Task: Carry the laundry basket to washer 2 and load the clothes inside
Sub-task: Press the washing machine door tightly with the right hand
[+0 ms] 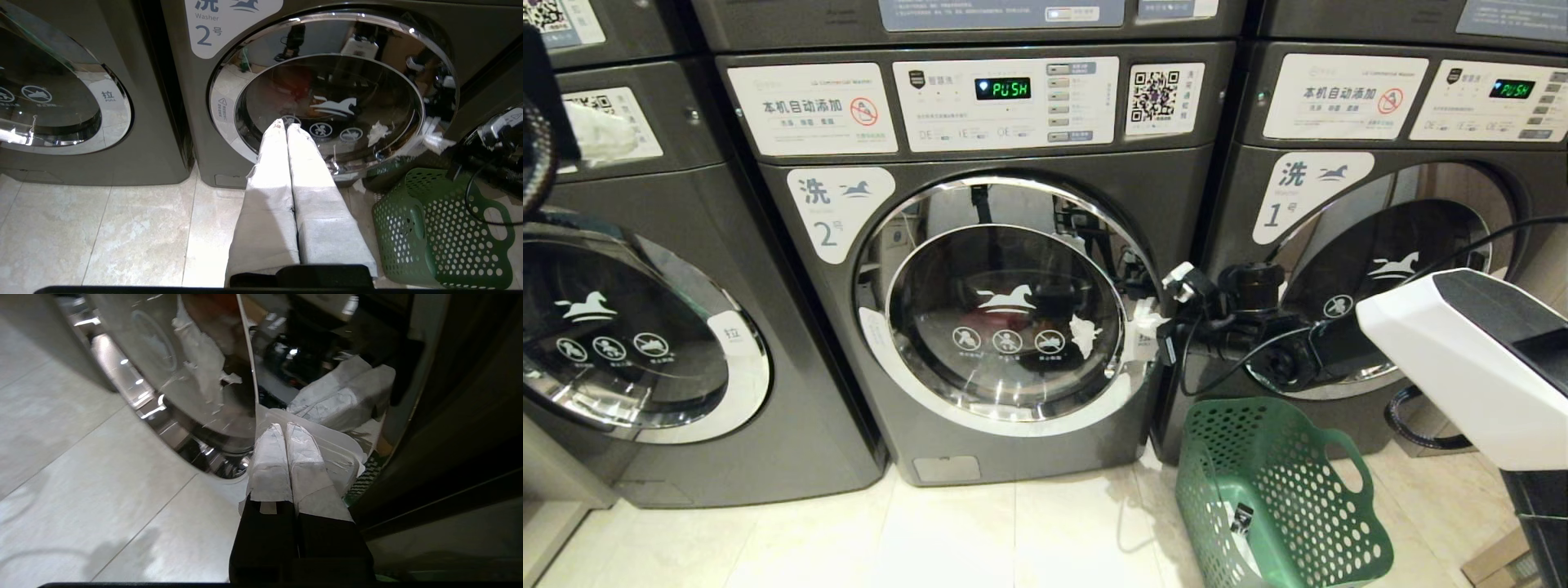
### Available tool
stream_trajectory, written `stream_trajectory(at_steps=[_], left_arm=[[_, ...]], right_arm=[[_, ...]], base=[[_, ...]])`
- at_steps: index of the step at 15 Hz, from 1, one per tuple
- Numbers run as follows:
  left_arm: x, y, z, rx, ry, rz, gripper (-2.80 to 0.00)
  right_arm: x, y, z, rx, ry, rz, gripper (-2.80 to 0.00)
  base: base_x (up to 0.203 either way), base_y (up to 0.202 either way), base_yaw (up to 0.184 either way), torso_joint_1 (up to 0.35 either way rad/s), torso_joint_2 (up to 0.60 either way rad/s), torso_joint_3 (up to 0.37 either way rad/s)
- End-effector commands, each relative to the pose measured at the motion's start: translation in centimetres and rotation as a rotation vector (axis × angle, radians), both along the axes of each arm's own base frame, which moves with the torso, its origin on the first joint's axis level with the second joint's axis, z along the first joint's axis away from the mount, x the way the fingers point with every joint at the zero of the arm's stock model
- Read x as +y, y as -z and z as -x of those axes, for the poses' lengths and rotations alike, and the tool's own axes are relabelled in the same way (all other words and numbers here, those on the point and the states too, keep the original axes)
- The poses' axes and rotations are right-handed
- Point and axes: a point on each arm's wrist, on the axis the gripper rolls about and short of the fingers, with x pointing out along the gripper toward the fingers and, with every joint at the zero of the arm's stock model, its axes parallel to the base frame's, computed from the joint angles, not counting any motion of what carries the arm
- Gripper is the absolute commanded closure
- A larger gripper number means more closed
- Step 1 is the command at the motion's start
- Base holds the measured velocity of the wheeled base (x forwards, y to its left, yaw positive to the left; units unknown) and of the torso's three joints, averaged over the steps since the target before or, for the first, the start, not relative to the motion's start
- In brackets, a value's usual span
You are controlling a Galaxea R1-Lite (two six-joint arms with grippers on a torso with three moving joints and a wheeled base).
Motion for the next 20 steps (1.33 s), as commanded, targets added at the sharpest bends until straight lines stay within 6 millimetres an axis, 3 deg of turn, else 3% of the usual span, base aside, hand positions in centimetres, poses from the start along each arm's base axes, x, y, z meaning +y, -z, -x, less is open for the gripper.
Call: stream_trajectory(at_steps=[1, 3, 7, 8, 12, 17, 20], left_arm=[[-0.1, 0.3, 0.0, 0.009, -0.003, -0.006, 0.00], [0.0, 0.2, 0.0, 0.008, -0.003, -0.005, 0.00], [0.1, 0.5, 0.4, 0.012, 0.003, -0.006, 0.00], [0.2, 0.7, 0.5, 0.016, 0.004, -0.010, 0.00], [0.7, 0.6, 1.3, 0.004, 0.007, -0.007, 0.00], [1.5, 1.2, 2.2, 0.006, -0.001, -0.014, 0.00], [1.6, 1.3, 2.3, 0.004, -0.015, -0.018, 0.00]], right_arm=[[0.2, 1.1, -1.4, -0.027, 0.089, 0.020, 0.00], [0.1, 1.0, -0.9, -0.026, 0.102, 0.021, 0.00], [-0.8, 0.4, 3.6, 0.075, 0.031, 0.026, 0.00], [-0.8, 0.2, 3.8, 0.062, 0.020, 0.018, 0.00], [0.0, 0.0, 1.6, -0.056, 0.015, -0.008, 0.00], [0.6, 1.1, 0.2, -0.070, 0.015, -0.006, 0.00], [1.0, 1.4, -1.6, -0.118, 0.038, -0.013, 0.00]], base=[[0.000, 0.000, 0.000, 0.000, 0.00, 0.000], [0.000, 0.000, 0.000, 0.000, 0.00, 0.000], [0.000, 0.000, 0.000, 0.000, 0.00, 0.000], [0.000, 0.000, 0.000, 0.000, 0.00, 0.000], [0.000, 0.000, 0.000, 0.000, 0.00, 0.000], [0.000, 0.000, 0.000, 0.000, 0.00, 0.000], [0.000, 0.000, 0.000, 0.000, 0.00, 0.000]])
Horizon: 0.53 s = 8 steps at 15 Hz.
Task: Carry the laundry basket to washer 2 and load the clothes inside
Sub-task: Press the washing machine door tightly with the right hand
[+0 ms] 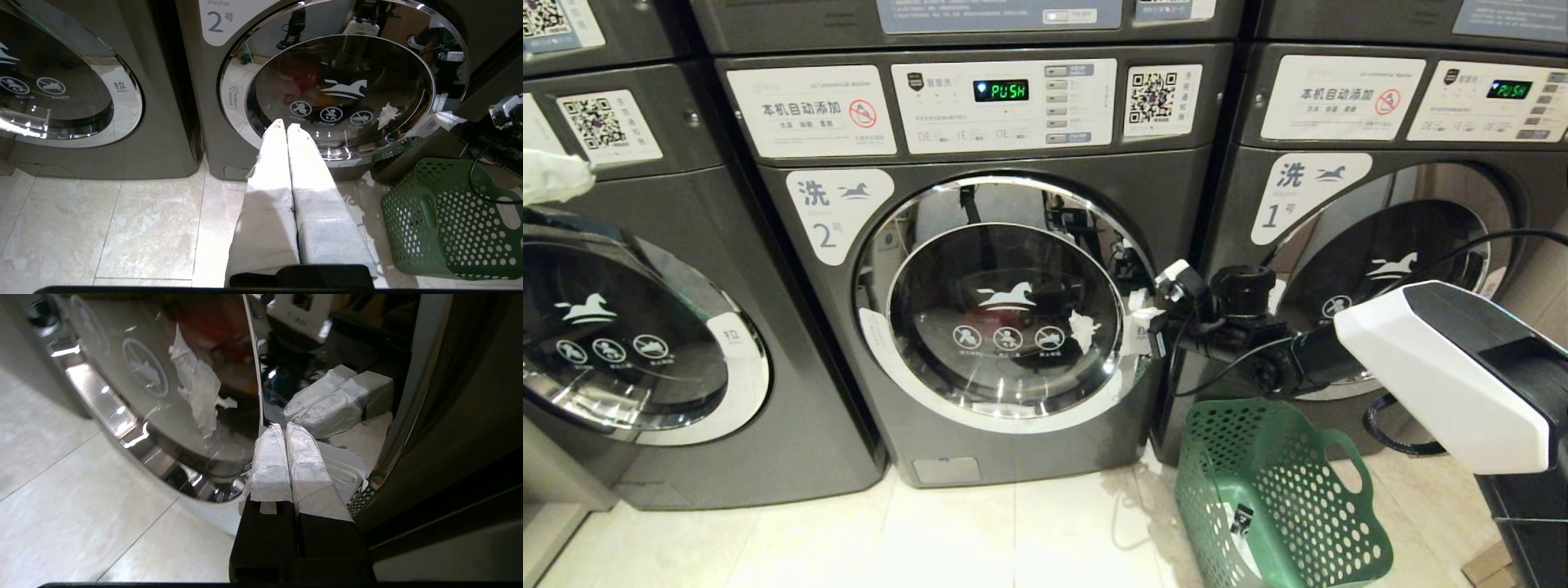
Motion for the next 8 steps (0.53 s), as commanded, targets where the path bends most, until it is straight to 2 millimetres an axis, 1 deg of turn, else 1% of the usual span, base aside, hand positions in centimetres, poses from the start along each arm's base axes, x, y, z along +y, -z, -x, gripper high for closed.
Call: stream_trajectory(at_steps=[1, 5, 6, 8], left_arm=[[0.3, -0.1, 0.3, -0.007, -0.006, 0.004, 0.00], [1.3, -0.2, 1.5, -0.019, -0.012, 0.008, 0.00], [1.7, -0.2, 2.0, -0.019, -0.015, 0.006, 0.00], [3.1, -0.3, 3.6, -0.033, -0.037, -0.046, 0.00]], right_arm=[[0.4, 1.0, -1.4, -0.023, 0.020, -0.001, 0.00], [0.8, 1.6, -4.0, -0.040, 0.083, 0.007, 0.00], [0.9, 2.4, -4.5, -0.029, 0.094, 0.012, 0.00], [1.0, 4.1, -4.7, 0.009, 0.102, 0.025, 0.00]], base=[[0.000, 0.000, 0.000, 0.000, 0.00, 0.000], [0.000, 0.000, 0.000, 0.000, 0.00, 0.000], [0.000, 0.000, 0.000, 0.000, 0.00, 0.000], [0.000, 0.000, 0.000, 0.000, 0.00, 0.000]])
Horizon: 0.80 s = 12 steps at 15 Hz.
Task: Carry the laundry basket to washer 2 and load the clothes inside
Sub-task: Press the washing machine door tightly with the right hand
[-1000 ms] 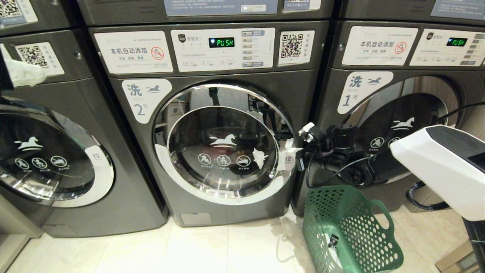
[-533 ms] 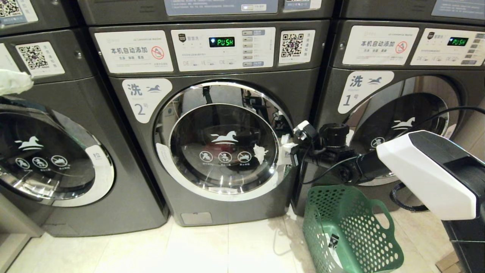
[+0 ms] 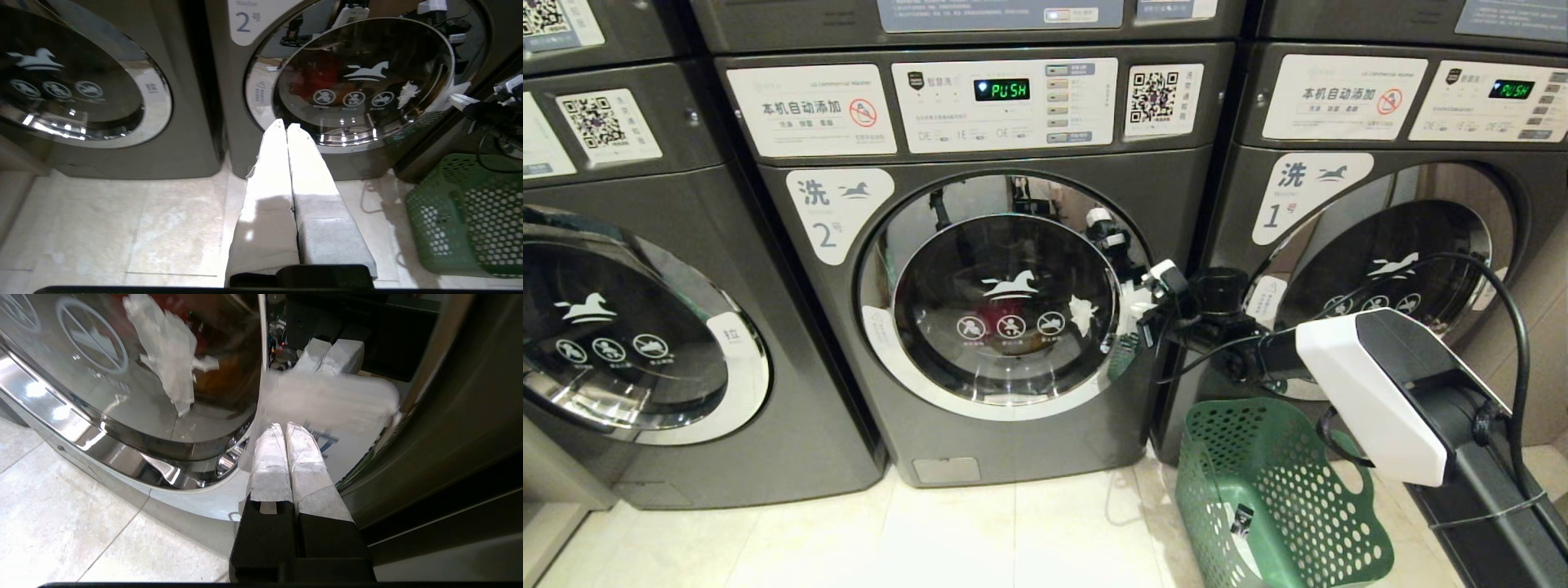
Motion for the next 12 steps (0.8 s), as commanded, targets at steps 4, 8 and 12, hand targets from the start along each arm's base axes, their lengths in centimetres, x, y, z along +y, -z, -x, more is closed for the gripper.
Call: stream_trajectory(at_steps=[4, 8, 12], left_arm=[[4.4, 0.1, 5.1, -0.060, -0.032, -0.161, 0.00], [5.9, 1.0, 7.1, -0.022, -0.189, -0.239, 0.00], [7.6, 3.7, 11.4, 0.069, -0.320, -0.289, 0.00]], right_arm=[[0.3, 2.5, -0.5, -0.013, 0.043, 0.001, 0.00], [0.3, 2.4, -0.6, -0.038, 0.044, -0.010, 0.00], [0.2, 2.1, -0.6, -0.073, 0.052, -0.018, 0.00]], base=[[0.000, 0.000, 0.000, 0.000, 0.00, 0.000], [0.000, 0.000, 0.000, 0.000, 0.00, 0.000], [0.000, 0.000, 0.000, 0.000, 0.00, 0.000]])
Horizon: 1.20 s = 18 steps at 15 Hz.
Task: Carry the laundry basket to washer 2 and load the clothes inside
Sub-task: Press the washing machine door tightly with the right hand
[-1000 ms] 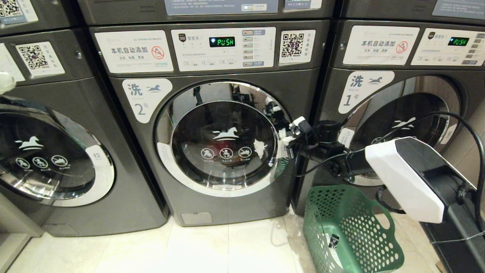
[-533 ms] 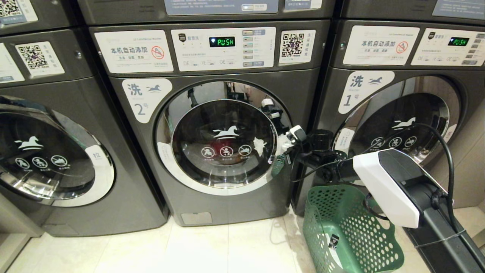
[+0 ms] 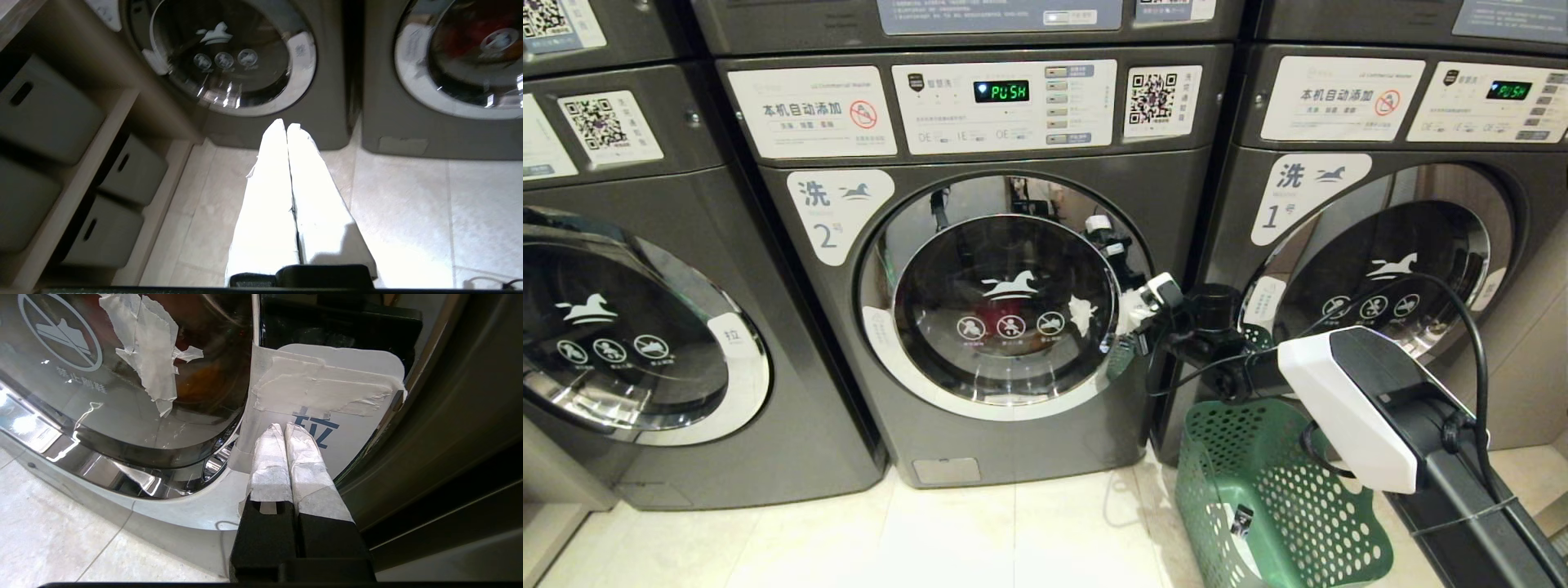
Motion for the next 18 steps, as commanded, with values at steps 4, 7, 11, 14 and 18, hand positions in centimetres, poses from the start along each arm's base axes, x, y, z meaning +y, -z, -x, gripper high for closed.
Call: stream_trajectory(at_steps=[4, 7, 11, 14, 18], left_arm=[[-0.1, 4.5, 5.2, 0.040, -0.146, 0.036, 0.00], [-1.9, 10.5, 6.9, 0.094, -0.144, 0.106, 0.00], [-3.0, 13.3, 5.4, 0.017, -0.029, 0.195, 0.00], [-3.2, 14.1, 4.3, 0.068, 0.119, 0.101, 0.00], [-3.2, 14.9, 3.9, 0.072, 0.114, 0.184, 0.00]], right_arm=[[-0.1, -0.6, 0.0, -0.044, 0.035, -0.007, 0.00], [-0.2, -0.8, 0.0, -0.049, 0.035, -0.006, 0.00], [-0.3, -1.0, 0.0, -0.054, 0.038, -0.008, 0.00], [-0.6, -0.7, -0.1, -0.047, 0.042, -0.004, 0.00], [-0.3, -0.7, -0.1, -0.050, 0.039, 0.001, 0.00]], base=[[0.000, 0.000, 0.000, 0.000, 0.00, 0.000], [0.000, 0.000, 0.000, 0.000, 0.00, 0.000], [0.000, 0.000, 0.000, 0.000, 0.00, 0.000], [0.000, 0.000, 0.000, 0.000, 0.00, 0.000], [0.000, 0.000, 0.000, 0.000, 0.00, 0.000]])
